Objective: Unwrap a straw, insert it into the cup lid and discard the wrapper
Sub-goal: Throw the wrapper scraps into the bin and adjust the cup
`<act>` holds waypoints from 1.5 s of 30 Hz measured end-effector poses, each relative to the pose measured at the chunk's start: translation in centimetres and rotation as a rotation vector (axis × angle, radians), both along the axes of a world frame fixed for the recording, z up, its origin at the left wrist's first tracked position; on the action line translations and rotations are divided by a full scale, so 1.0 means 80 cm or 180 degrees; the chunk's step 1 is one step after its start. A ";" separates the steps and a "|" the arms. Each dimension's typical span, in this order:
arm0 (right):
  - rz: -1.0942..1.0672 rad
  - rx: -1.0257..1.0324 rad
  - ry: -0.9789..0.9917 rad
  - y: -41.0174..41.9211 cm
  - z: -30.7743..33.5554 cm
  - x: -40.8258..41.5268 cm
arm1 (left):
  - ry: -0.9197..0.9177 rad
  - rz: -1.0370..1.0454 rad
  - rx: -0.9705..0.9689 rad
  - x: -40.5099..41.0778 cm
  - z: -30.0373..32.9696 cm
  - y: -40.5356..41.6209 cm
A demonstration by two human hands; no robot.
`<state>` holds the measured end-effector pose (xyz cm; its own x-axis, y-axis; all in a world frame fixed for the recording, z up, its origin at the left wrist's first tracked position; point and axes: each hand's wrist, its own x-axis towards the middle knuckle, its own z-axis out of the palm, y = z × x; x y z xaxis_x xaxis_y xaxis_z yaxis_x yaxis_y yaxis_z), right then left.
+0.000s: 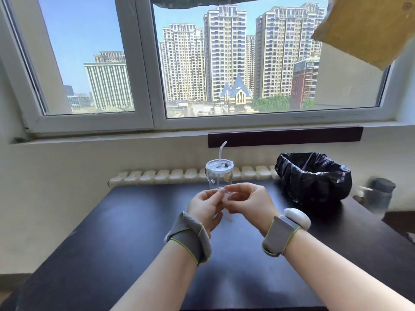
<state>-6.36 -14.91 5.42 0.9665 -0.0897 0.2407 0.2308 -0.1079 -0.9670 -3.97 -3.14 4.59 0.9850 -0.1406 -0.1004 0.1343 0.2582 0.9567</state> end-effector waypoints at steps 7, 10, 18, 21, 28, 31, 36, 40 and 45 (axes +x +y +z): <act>-0.0613 -0.0900 -0.0512 -0.017 0.014 0.007 | -0.0503 0.0142 0.0254 0.002 0.017 -0.017; -0.0602 -0.0916 -0.0589 -0.026 0.019 0.007 | -0.0572 0.0115 0.0422 0.005 0.021 -0.026; -0.0912 -0.0748 -0.0687 -0.062 0.020 0.012 | -0.0458 -0.0386 0.0269 0.000 0.035 -0.061; -0.0805 -0.0263 -0.0643 -0.079 0.026 0.008 | -0.0324 -0.0548 0.0101 0.003 0.043 -0.076; -0.1251 -0.0599 -0.0794 -0.142 0.037 0.018 | -0.0529 -0.0735 0.0230 0.020 0.055 -0.129; -0.1632 -0.0455 -0.0830 -0.184 0.043 0.031 | -0.0686 -0.0780 0.0514 0.038 0.053 -0.156; -0.1913 -0.0084 -0.0667 -0.241 0.054 0.057 | -0.0810 -0.0943 0.0712 0.064 0.051 -0.195; -0.2248 -0.0417 -0.0511 -0.271 0.053 0.081 | -0.1053 -0.0868 0.0921 0.090 0.046 -0.226; -0.2367 -0.1202 -0.0264 -0.287 0.045 0.114 | -0.1623 -0.0502 0.1539 0.124 0.033 -0.256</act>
<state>2.76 -37.90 9.02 0.6651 -0.5957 0.4503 0.0404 -0.5734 -0.8183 5.94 -23.62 7.25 0.8975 -0.3411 0.2797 -0.3588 -0.1958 0.9126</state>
